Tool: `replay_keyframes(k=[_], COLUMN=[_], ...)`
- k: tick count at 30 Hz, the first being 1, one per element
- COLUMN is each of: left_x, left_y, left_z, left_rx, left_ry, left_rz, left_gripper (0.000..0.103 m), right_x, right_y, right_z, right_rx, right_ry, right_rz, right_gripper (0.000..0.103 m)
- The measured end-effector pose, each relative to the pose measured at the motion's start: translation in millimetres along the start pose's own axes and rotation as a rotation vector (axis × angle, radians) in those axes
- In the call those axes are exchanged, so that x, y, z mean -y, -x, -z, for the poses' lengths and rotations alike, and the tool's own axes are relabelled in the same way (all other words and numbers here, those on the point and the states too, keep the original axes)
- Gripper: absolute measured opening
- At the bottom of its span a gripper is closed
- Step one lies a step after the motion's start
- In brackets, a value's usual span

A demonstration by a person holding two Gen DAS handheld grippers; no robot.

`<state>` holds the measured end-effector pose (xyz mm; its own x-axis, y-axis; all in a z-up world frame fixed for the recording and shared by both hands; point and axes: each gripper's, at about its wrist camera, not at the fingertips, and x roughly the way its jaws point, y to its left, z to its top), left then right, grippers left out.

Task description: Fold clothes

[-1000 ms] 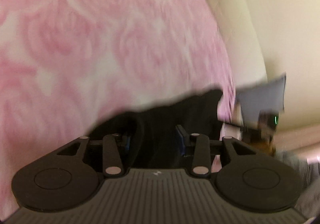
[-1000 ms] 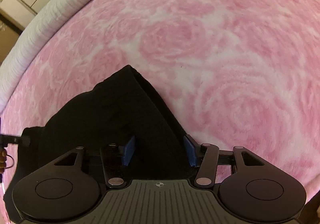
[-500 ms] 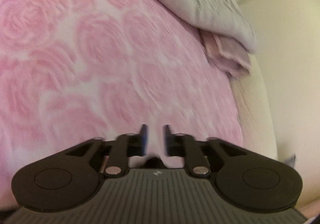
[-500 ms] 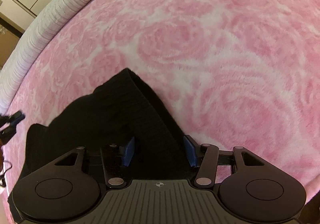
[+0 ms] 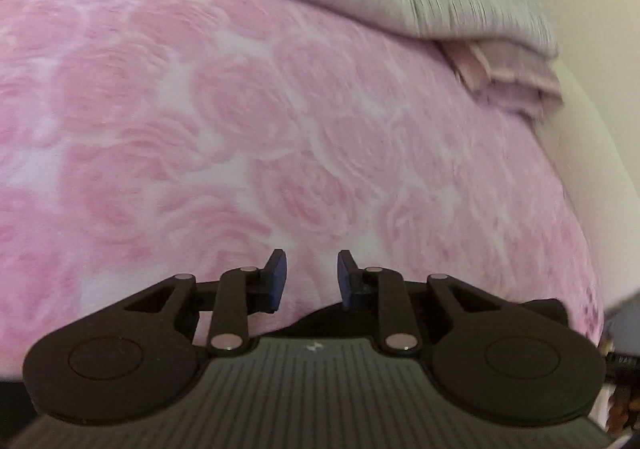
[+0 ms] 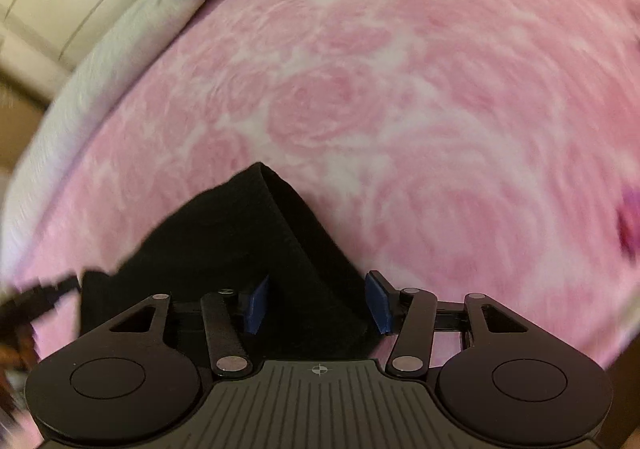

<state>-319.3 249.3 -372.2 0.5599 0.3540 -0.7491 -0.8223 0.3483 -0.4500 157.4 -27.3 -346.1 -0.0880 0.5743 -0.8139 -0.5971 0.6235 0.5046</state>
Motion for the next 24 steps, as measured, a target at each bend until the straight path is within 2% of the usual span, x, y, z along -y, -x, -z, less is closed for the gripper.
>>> replay_keyframes(k=[1, 4, 7, 10, 12, 14, 15, 17, 20, 24], left_x=[-2, -10, -19, -28, -34, -40, -43, -46, -52, -70], left_y=[9, 29, 47, 56, 61, 67, 72, 82, 100, 121], left_z=[3, 14, 25, 41, 49, 57, 61, 69, 83, 115], left_rx=[0.012, -0.004, -0.028, -0.056, -0.063, -0.068, -0.071, -0.069, -0.063, -0.056], left_ry=[0.015, 0.074, 0.13, 0.16, 0.182, 0.198, 0.201, 0.193, 0.168, 0.178], left_rz=[-0.002, 0.017, 0.035, 0.03, 0.034, 0.04, 0.043, 0.051, 0.049, -0.014], left_gripper=[0.022, 0.024, 0.024, 0.024, 0.024, 0.024, 0.024, 0.024, 0.024, 0.024], right_x=[3, 24, 29, 22, 19, 17, 14, 2, -13, -25], right_y=[4, 19, 13, -3, -13, -21, -21, -10, -1, -9], right_z=[1, 15, 26, 37, 41, 44, 45, 48, 52, 61], right_rx=[0.008, 0.082, 0.055, 0.014, 0.024, 0.033, 0.04, 0.078, 0.107, 0.118], right_ry=[-0.023, -0.211, -0.285, -0.263, -0.25, -0.229, -0.211, -0.114, -0.021, 0.064], right_rz=[-0.003, -0.05, -0.063, -0.052, -0.026, 0.029, 0.045, 0.076, 0.135, 0.237], right_gripper=[0.051, 0.052, 0.051, 0.05, 0.044, 0.024, 0.021, 0.005, 0.005, 0.01])
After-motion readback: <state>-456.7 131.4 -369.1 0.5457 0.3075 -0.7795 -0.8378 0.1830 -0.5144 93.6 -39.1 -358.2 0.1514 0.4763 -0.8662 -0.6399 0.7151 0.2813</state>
